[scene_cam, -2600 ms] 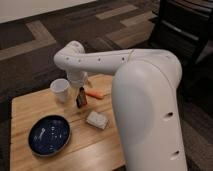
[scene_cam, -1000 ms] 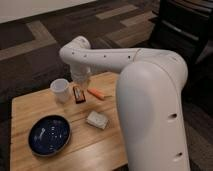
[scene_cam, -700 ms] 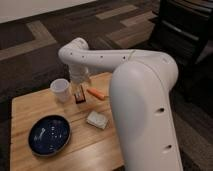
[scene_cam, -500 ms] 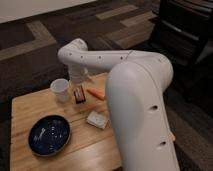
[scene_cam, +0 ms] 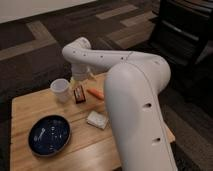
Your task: Place the eraser in the ceramic cup
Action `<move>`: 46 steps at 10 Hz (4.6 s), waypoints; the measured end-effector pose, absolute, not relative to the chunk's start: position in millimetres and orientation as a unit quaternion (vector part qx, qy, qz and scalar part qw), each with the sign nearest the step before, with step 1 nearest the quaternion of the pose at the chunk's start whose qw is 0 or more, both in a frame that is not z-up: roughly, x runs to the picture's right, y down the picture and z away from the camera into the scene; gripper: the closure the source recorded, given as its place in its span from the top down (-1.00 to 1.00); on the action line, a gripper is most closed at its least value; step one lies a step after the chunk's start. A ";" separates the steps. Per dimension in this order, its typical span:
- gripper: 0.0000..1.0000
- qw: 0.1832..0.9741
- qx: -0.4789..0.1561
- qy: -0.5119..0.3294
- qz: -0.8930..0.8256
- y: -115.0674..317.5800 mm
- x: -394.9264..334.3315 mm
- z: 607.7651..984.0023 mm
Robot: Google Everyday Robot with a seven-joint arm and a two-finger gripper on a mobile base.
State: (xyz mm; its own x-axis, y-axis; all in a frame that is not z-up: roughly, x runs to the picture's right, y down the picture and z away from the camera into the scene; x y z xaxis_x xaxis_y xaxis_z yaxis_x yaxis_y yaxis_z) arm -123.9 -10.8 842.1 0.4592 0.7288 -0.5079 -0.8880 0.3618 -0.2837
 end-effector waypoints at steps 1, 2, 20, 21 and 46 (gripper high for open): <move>0.60 0.808 -0.263 0.152 0.505 -13.4 -122.3 846.5; 0.60 0.806 -0.258 0.156 0.510 -15.3 -124.3 852.3; 0.33 0.790 -0.265 0.163 0.529 -0.7 -176.3 930.5; 0.04 0.789 -0.266 0.161 0.530 0.2 -174.6 931.3; -1.00 0.926 -0.077 -0.058 0.366 -73.6 -283.5 714.2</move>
State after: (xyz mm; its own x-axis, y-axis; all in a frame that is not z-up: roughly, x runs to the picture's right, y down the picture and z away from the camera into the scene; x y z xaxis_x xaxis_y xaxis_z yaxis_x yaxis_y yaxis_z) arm -283.5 -73.6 714.2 0.7255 0.6863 0.0512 -0.6685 0.7204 -0.1846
